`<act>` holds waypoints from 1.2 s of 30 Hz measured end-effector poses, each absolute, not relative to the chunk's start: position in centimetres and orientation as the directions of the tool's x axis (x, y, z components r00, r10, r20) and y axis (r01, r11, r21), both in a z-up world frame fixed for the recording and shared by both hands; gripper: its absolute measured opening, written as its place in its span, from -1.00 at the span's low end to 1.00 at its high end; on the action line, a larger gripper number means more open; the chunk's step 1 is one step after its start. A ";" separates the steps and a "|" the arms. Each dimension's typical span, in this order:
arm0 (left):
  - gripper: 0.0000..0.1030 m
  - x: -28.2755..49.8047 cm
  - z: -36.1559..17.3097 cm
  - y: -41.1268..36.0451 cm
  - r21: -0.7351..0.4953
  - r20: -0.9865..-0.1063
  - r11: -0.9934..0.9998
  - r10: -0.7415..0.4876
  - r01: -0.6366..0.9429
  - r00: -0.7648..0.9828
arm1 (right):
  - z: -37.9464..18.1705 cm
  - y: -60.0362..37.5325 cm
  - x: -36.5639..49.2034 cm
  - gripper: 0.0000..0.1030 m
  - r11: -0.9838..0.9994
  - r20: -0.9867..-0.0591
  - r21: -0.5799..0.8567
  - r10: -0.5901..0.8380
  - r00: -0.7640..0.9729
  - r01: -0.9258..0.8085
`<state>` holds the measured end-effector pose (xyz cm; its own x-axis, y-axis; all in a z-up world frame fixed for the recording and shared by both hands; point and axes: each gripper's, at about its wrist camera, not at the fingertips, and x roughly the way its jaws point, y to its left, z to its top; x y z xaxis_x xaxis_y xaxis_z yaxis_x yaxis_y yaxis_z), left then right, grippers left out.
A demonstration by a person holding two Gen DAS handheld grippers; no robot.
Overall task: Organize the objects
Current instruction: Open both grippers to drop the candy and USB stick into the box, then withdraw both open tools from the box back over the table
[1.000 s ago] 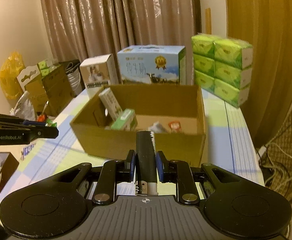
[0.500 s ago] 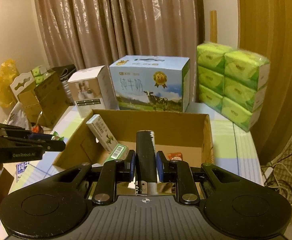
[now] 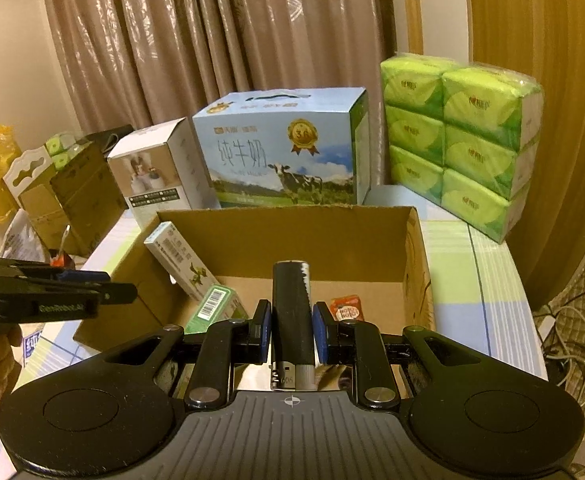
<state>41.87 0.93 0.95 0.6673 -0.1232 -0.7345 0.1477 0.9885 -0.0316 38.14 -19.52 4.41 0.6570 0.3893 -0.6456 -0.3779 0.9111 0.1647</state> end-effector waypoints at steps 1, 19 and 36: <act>-0.33 41.8 0.9 1.1 -0.035 -0.732 0.988 -0.127 0.149 0.670 | 4.3 -19.5 38.1 -0.64 0.912 -0.647 0.164 0.388 0.657 -0.377; -0.32 40.2 2.0 1.6 -0.031 -0.710 0.987 -0.133 0.158 0.692 | 4.2 -19.4 39.5 -0.53 0.891 -0.599 0.243 0.448 0.663 -0.383; 0.57 33.2 2.5 1.3 -0.057 -0.676 0.989 -0.140 0.138 0.723 | 4.5 -23.5 32.7 0.41 0.903 -0.597 0.304 0.429 0.678 -0.304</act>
